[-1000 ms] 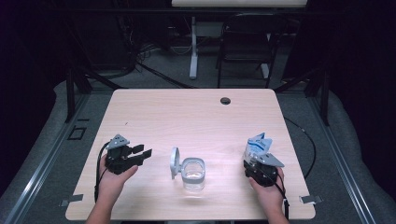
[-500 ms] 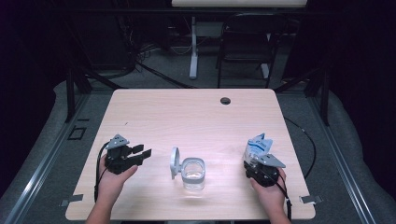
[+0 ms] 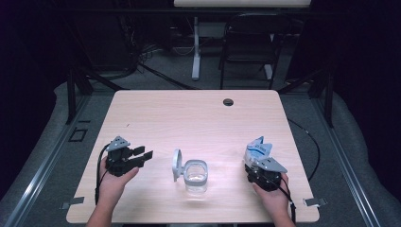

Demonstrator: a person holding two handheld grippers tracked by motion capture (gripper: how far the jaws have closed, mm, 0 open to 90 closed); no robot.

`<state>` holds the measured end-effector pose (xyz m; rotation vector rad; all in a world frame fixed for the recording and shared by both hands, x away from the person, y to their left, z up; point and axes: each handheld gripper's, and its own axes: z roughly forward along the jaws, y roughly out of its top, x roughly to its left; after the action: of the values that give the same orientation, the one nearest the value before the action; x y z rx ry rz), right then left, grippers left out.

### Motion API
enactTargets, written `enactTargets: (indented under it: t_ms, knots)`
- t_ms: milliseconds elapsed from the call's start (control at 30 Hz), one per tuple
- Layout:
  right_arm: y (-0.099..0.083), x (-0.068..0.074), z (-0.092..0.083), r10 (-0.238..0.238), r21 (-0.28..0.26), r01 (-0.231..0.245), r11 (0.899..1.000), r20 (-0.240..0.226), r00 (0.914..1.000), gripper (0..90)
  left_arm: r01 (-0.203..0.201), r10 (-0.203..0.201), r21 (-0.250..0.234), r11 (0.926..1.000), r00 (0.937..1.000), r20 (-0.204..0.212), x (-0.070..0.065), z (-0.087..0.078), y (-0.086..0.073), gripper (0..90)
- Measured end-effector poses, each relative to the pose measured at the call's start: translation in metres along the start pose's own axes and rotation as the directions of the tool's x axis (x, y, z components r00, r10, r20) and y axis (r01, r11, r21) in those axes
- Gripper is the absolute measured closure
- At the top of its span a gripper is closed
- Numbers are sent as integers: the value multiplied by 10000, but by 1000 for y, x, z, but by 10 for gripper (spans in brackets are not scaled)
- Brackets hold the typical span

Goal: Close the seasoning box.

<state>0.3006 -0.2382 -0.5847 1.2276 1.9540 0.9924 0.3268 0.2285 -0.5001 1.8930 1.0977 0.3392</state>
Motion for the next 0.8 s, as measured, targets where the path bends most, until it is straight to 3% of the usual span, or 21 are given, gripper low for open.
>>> enactTargets:
  t_ms: [233,500,800]
  knots:
    - [3,0,-4,-153,-215,148,9997,-238,9996,446,6,-6,-31,10000,10000,-10,0,0,0,559]
    - [16,2,-11,-804,-440,789,9959,-321,9962,446,-11,11,-38,10000,10000,4,1,0,0,559]
    - [31,7,-13,-1638,-460,1634,9855,-39,9865,446,73,-73,-86,9999,10000,-3,1,0,0,548]
